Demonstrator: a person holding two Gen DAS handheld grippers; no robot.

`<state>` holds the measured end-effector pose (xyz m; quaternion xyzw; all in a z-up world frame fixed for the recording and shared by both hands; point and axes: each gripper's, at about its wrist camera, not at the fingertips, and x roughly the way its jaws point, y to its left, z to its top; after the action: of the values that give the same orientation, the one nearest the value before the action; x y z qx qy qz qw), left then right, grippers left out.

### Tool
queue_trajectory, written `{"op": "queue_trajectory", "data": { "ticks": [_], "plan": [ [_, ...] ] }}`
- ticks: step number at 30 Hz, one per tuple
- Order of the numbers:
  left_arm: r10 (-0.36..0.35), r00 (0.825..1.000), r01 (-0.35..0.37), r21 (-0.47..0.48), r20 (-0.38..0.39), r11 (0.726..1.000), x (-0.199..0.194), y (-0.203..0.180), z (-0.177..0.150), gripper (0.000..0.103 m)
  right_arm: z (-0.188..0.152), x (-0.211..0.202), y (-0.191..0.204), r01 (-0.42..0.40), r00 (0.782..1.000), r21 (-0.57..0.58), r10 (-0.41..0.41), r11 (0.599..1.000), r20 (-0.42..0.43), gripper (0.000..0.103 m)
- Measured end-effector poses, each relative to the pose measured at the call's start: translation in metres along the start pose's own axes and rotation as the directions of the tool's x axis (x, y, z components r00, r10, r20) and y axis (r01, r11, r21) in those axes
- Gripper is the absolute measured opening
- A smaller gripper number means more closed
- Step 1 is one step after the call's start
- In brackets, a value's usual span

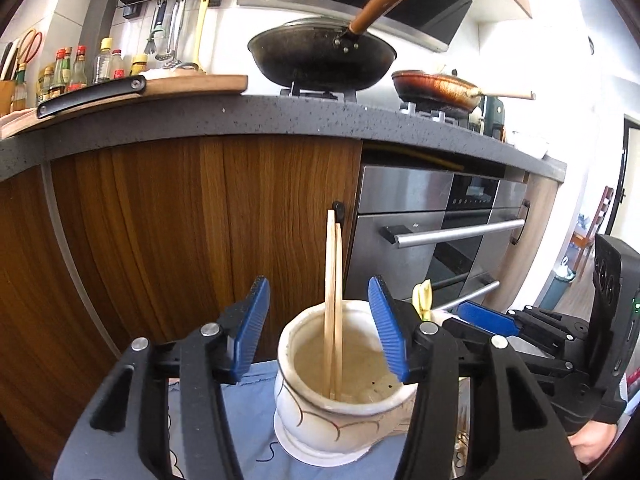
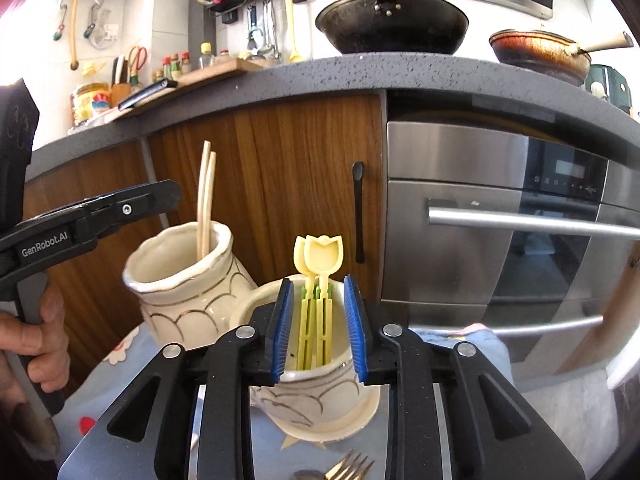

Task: Organize utensils
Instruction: 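Withdraw both open tools from the pot back over the cushion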

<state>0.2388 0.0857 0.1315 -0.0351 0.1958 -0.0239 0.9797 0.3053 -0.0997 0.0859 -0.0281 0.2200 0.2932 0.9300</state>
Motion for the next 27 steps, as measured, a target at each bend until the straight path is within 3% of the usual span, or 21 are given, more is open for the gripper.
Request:
{"op": "queue_trajectory", "data": {
  "ticks": [11, 18, 27],
  "plan": [
    [-0.027, 0.999, 0.029, -0.069, 0.031, 0.997, -0.056, 0.011, -0.027, 0.061, -0.020, -0.045, -0.010, 0.014, 1.000, 0.012, -0.014, 1.000, -0.011, 0.037],
    [-0.035, 0.997, 0.029, -0.077, -0.067, 0.997, -0.069, 0.007, -0.071, 0.064, -0.055, -0.063, -0.022, 0.008, 0.997, 0.078, -0.002, 0.997, -0.076, 0.037],
    [-0.037, 0.975, 0.024, -0.061, -0.220, 0.998, -0.061, -0.007, -0.133, 0.064, -0.104, -0.078, -0.023, 0.001, 0.985, 0.153, 0.026, 0.988, -0.172, 0.037]
  ]
}}
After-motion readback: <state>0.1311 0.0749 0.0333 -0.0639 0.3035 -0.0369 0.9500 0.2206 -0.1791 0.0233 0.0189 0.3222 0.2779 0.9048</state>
